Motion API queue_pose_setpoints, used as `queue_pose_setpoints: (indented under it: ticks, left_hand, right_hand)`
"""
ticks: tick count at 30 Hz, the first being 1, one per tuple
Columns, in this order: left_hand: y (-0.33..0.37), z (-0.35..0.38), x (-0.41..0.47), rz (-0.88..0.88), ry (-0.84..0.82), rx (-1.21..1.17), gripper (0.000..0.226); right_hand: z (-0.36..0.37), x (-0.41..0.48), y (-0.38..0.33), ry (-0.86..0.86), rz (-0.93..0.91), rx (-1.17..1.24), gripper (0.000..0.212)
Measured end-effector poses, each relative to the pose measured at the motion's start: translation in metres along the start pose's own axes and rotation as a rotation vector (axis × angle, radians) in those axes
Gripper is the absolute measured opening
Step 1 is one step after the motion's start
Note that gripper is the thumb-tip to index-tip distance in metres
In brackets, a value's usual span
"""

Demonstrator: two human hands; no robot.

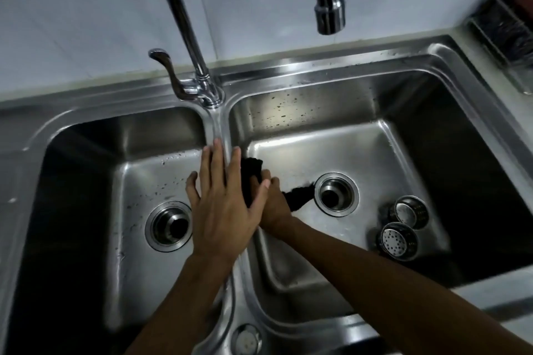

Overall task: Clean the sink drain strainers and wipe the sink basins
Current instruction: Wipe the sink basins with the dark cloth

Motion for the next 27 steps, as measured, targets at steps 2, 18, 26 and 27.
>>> queue_pose_setpoints:
  ticks: [2, 18, 26, 27]
  left_hand:
    - [-0.001, 0.002, -0.003, -0.02, -0.018, 0.016, 0.083]
    - [-0.003, 0.006, 0.0, 0.047, 0.058, 0.022, 0.078]
    - [0.001, 0.002, -0.003, 0.04, 0.031, 0.111, 0.082]
    - [0.001, 0.002, -0.003, 0.05, 0.02, 0.116, 0.083]
  right_hand:
    - [-0.007, -0.01, -0.003, -0.015, -0.031, 0.224, 0.034]
    - [-0.079, 0.09, 0.021, 0.214, 0.439, 0.605, 0.025]
    - [-0.21, 0.061, 0.13, 0.758, 0.509, 0.31, 0.032]
    - [-0.227, 0.058, 0.152, 0.792, 0.551, 0.265, 0.033]
Point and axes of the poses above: each hand's wrist, its own x-axis towards the middle knuckle, its own z-axis out of the palm, y = z × x, the point moved 2 cm from there along x, towards the middle knuckle, and after that the axes turned 3 degrees about y, right-handed, at the moved point
